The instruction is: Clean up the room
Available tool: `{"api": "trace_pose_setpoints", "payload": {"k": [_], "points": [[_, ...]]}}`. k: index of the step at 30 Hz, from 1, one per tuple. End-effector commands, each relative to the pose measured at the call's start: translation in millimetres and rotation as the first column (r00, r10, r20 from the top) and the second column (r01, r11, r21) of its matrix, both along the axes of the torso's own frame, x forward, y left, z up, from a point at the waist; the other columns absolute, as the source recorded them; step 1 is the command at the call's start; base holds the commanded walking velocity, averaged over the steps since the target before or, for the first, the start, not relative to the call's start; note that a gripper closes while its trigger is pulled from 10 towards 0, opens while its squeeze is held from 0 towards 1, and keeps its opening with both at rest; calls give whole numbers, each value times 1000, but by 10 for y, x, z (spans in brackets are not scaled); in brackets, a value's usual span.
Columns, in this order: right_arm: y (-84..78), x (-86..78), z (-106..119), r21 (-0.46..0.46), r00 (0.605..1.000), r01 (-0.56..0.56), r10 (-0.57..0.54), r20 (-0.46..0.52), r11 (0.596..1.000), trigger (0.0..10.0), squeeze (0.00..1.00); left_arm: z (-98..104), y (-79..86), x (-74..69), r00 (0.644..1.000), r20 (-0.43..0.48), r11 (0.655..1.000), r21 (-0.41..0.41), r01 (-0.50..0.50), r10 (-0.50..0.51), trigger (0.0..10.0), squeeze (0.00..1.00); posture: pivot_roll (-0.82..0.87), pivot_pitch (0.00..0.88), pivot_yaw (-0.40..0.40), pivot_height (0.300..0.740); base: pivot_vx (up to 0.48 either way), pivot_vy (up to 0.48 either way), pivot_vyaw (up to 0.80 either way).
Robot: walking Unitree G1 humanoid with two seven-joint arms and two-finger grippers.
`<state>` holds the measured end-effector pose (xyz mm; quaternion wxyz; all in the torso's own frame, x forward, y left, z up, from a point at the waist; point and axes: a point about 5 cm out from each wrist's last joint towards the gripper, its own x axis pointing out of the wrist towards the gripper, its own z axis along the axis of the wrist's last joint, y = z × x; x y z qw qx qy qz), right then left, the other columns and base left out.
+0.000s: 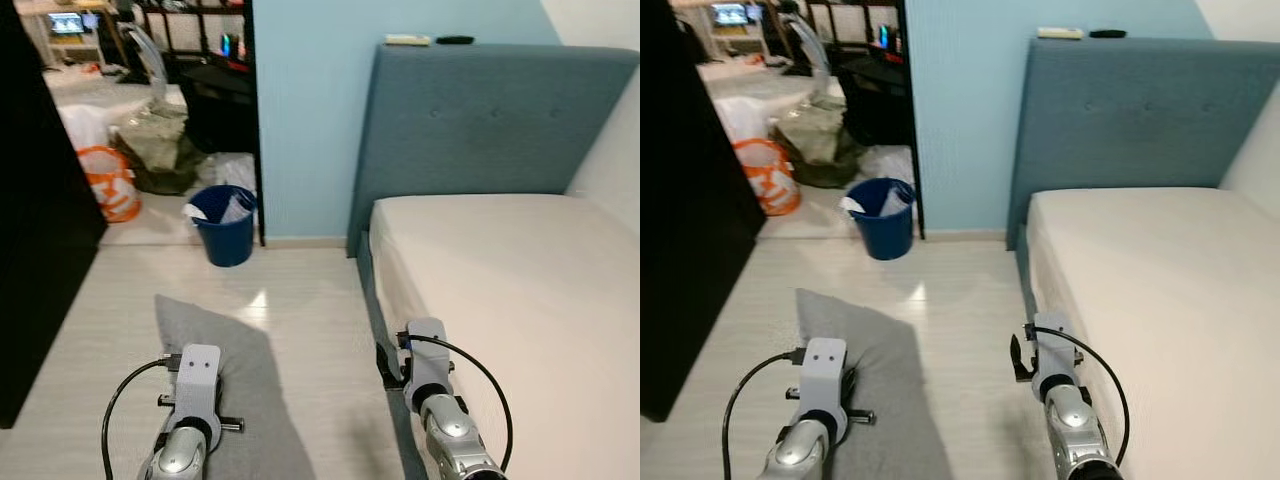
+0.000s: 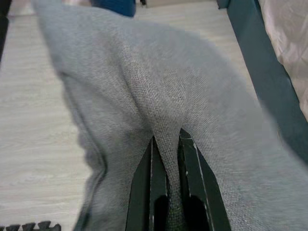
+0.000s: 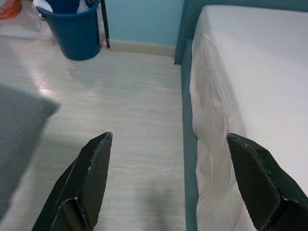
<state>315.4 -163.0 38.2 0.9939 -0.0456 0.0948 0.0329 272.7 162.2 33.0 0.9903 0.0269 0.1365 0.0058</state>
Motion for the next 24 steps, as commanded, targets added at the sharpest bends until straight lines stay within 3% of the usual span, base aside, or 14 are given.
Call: {"api": "trace_pose_setpoints", "payload": {"k": [1, 18, 24], "points": [[34, -10, -29, 15, 1000, -5, 5, -20, 1000, 10000, 0, 103, 47, 36, 999, 48, 1000, 8, -19, 19, 10000, 0, 43, 114, -40, 740, 0, 0, 0], [26, -11, -26, 15, 1000, -4, 4, -17, 1000, 10000, 0, 166, 33, 82, 996, 93, 1000, -15, -10, 11, 10000, 0, 41, 107, -37, 740, 0, 0, 0], [24, -10, -24, 17, 1000, -3, 3, -15, 1000, 10000, 0, 180, -7, 81, 995, 100, 1000, -26, 10, -7, 10000, 0, 38, 103, -37, 740, 286, 0, 0]]}}
